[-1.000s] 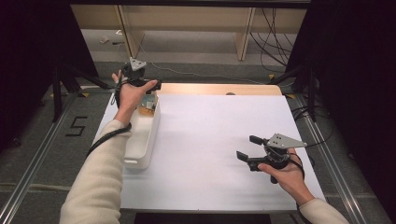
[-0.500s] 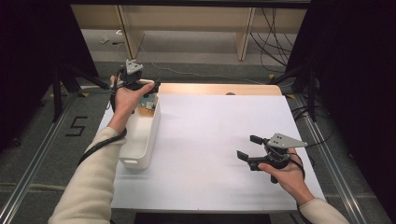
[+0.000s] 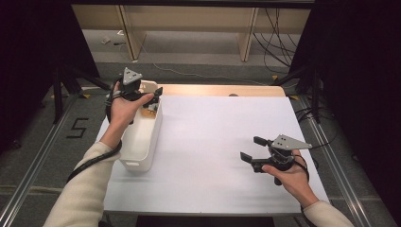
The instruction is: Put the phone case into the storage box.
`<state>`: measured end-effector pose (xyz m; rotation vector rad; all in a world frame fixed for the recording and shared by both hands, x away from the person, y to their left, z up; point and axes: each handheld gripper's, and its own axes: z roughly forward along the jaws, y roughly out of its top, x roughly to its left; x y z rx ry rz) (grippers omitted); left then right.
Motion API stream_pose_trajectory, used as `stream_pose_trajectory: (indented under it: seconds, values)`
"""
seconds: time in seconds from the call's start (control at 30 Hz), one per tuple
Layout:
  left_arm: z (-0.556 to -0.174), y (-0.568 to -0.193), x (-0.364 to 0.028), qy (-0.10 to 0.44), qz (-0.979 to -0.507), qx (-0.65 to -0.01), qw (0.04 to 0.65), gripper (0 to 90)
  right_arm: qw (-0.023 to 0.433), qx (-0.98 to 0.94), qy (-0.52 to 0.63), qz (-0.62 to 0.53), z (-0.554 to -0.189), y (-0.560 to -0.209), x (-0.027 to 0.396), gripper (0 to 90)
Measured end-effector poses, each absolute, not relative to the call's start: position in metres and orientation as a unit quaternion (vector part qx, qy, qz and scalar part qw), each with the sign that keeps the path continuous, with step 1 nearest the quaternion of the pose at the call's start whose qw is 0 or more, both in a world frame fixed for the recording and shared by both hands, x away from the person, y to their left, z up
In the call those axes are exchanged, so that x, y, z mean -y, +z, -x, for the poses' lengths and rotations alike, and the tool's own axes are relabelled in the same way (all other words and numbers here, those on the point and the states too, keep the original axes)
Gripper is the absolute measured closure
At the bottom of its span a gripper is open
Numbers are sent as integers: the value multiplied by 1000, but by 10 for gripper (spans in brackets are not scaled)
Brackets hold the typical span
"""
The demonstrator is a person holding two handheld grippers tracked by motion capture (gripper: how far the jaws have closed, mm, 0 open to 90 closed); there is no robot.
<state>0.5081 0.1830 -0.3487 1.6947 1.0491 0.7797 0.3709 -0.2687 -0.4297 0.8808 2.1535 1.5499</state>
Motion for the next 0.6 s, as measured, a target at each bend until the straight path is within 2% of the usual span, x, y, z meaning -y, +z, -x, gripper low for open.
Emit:
stream_pose_trajectory:
  seconds: [0.6]
  values:
    - [-476, -360, -184, 302, -711, -409, 486, 85, 173, -759, 546, -310, -371, -429, 269, 167]
